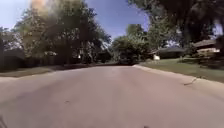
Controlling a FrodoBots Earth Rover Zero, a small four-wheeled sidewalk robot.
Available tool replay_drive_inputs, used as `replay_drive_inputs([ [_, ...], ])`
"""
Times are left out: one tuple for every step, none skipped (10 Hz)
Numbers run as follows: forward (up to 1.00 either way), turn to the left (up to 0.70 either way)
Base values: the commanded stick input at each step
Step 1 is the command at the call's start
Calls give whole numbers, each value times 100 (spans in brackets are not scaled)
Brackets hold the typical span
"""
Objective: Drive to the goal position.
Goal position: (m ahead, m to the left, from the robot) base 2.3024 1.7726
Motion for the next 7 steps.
replay_drive_inputs([
  [70, 0],
  [70, 0],
  [70, 0],
  [70, 0],
  [70, 0],
  [70, 0],
  [70, 0],
])
